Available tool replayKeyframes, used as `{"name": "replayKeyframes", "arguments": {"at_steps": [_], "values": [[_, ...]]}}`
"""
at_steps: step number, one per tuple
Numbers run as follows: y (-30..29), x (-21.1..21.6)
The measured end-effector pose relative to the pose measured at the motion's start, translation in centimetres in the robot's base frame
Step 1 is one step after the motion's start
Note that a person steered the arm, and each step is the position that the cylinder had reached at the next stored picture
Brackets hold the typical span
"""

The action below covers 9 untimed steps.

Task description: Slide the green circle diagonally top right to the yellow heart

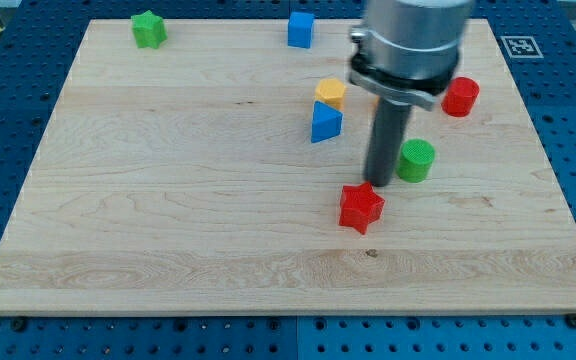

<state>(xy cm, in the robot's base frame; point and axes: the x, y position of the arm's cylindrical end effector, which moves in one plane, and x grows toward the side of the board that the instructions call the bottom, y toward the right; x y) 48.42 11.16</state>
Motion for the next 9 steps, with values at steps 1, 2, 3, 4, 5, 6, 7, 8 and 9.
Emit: {"name": "replayKeyframes", "arguments": {"at_steps": [1, 2, 3, 4, 5, 6, 7, 8, 9], "values": [[4.7, 0.1], [7.9, 0.1], [8.0, 0.2], [6.4, 1.7], [6.3, 2.6], [6.3, 2.1], [6.3, 0.0], [6.3, -2.4], [6.6, -4.6]]}}
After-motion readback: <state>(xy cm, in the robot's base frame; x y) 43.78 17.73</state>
